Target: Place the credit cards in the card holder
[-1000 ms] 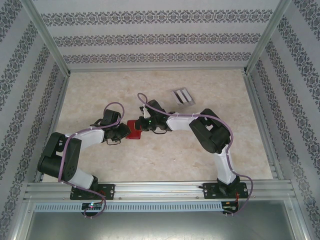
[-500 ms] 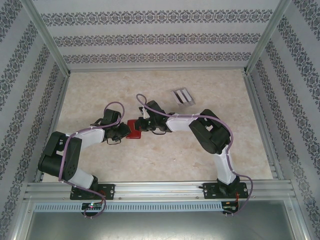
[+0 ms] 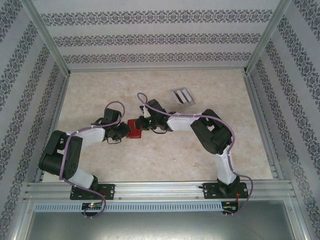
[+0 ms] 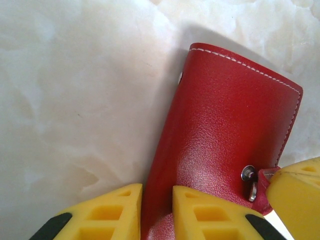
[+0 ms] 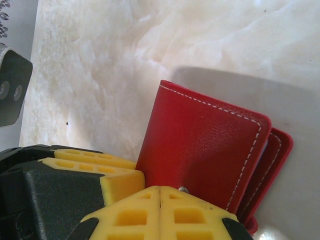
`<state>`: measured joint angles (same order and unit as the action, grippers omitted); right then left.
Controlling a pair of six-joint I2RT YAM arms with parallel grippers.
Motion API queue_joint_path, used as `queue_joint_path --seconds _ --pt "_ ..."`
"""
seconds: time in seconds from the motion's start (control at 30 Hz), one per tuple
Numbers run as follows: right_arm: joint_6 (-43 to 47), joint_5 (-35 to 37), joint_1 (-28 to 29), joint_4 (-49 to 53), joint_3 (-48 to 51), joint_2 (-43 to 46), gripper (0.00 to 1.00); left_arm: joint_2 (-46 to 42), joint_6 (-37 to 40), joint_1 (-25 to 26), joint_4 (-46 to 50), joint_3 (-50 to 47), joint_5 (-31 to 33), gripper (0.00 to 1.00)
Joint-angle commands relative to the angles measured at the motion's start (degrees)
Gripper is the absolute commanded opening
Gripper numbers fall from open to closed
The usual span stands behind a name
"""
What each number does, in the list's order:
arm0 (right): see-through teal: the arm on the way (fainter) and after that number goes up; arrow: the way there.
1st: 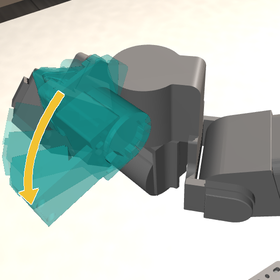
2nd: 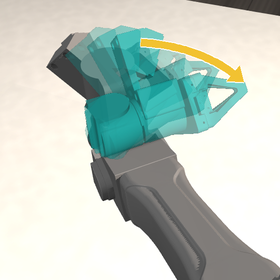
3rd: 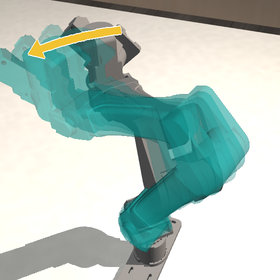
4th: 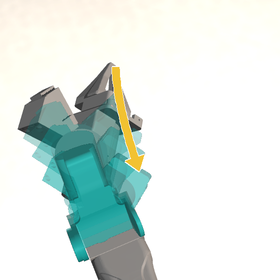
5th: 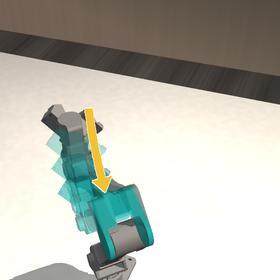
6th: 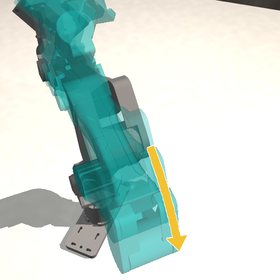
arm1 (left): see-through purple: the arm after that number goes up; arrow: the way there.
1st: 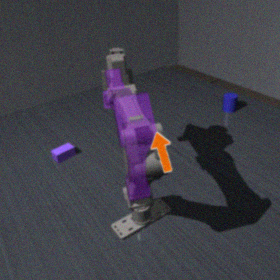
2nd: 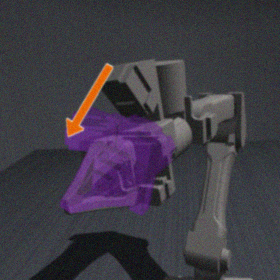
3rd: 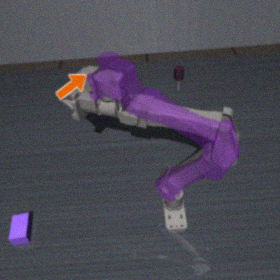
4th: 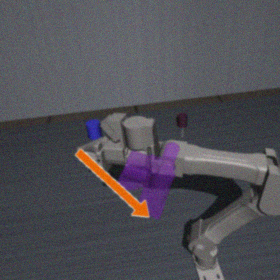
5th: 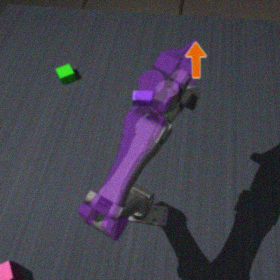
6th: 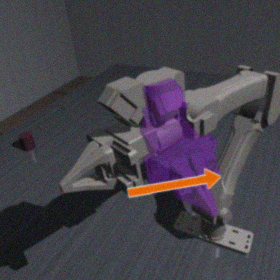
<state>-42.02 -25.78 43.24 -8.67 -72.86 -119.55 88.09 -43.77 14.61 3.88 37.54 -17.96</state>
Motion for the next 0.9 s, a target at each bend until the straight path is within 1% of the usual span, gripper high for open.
queue_joint_path --seconds 0.0,0.43,0.67,0.87 --pt "0.57 0.76 -0.42 -0.93 -1.05 -0.22 0.0 3.84 0.38 0.48 3.46 -0.84 1.8 0.22" --pt "1.67 2.74 -0.65 -0.55 -1.59 -0.64 0.0 3.47 0.47 0.46 3.26 -0.97 1.69 0.22" --pt "1.52 1.96 -0.25 -0.76 -2.29 -2.99 0.0 3.71 0.51 0.46 3.33 -0.86 1.68 0.22" --pt "1.2 1.79 0.19 -1.46 -0.83 -3.15 0.0 3.85 0.38 0.44 3.5 -0.8 1.76 0.22"
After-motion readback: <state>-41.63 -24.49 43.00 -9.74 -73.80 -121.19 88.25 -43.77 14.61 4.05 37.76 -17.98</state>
